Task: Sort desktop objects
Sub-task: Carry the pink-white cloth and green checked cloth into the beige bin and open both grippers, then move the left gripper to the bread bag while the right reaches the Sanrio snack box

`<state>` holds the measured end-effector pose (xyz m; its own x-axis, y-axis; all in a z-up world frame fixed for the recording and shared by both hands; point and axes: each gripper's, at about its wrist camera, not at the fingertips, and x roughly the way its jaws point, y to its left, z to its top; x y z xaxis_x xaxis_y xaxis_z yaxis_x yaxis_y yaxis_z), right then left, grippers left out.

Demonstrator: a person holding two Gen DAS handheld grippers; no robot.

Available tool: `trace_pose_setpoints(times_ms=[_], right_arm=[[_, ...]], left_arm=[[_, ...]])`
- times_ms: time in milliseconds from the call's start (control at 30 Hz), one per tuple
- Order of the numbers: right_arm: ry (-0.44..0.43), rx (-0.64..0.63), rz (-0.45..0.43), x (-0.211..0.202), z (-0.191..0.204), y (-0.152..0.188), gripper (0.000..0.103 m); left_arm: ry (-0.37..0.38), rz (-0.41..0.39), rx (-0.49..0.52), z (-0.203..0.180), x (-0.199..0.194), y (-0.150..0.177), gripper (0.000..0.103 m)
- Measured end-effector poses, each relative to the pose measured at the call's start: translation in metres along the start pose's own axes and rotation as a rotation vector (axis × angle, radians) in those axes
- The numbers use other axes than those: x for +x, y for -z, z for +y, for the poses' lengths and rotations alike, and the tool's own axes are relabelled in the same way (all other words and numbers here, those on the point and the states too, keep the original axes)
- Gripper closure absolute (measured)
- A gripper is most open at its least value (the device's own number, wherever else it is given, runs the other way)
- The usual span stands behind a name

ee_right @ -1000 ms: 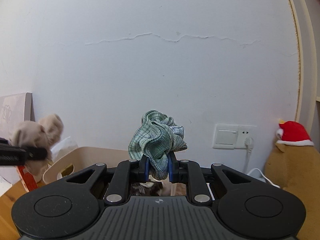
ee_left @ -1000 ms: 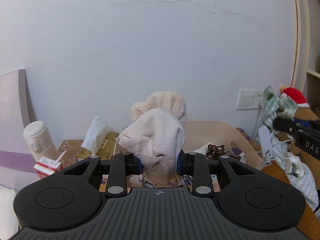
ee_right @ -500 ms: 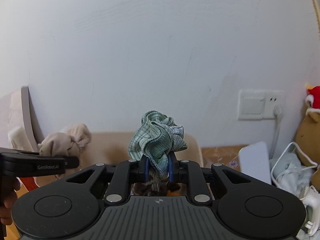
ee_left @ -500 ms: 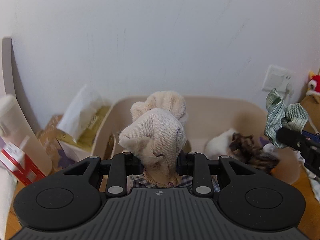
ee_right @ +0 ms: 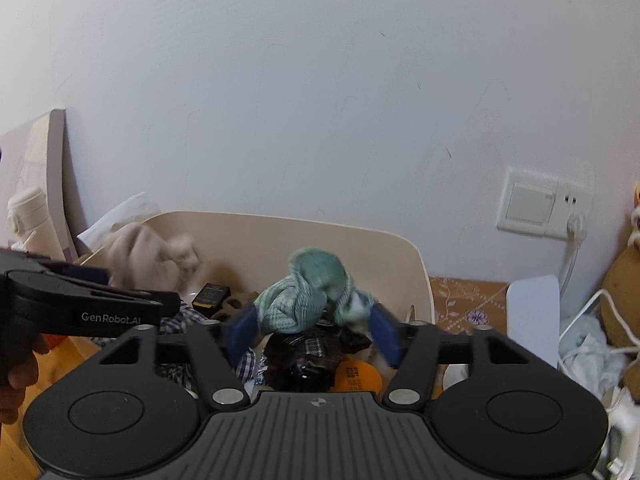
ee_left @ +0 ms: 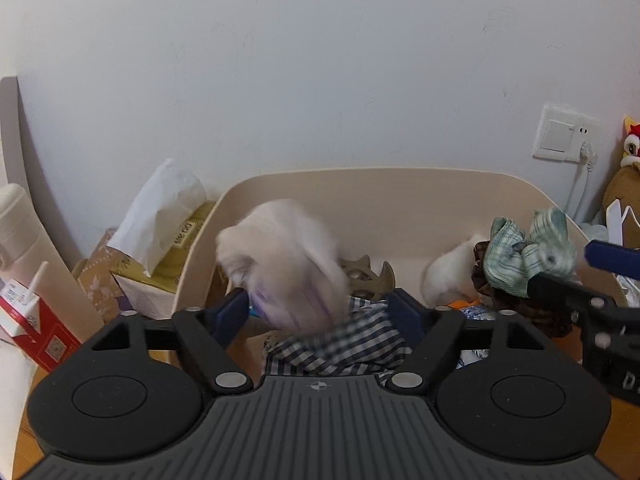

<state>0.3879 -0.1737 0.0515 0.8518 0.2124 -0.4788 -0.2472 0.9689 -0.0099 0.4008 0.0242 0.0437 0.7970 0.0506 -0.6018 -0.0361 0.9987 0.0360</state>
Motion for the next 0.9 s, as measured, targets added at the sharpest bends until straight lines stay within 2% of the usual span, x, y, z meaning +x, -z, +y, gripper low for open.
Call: trace_pose_setpoints(times_ms=[133,167,500,667,900], right_arm=[[0.012,-0.004,-0.027,-0.009,0.003,0.001,0.002],[0.010,-0.006,-0.034,-0.013,0.005,0.002,0.000],[-0.001,-0.013,-0.096,-0.061,0.011,0.012,0.000],[-0.038,0.045,-0.092,-0.089,0.013,0.040,0.000],[-0.060,0.036,-0.051,-0.132,0.027,0.082,0.000]], left_arm=[[0.005,-0.005,-0.007,0.002,-0.008,0.000,0.020],[0.007,-0.007,-0.008,0.003,-0.011,0.000,0.019],[0.045,-0.047,0.033,0.008,-0.066,0.011,0.018],[0.058,-0.031,0.102,0.010,-0.087,0.040,0.018],[0.069,-0.001,0.116,0.027,-0.109,0.084,0.018]])
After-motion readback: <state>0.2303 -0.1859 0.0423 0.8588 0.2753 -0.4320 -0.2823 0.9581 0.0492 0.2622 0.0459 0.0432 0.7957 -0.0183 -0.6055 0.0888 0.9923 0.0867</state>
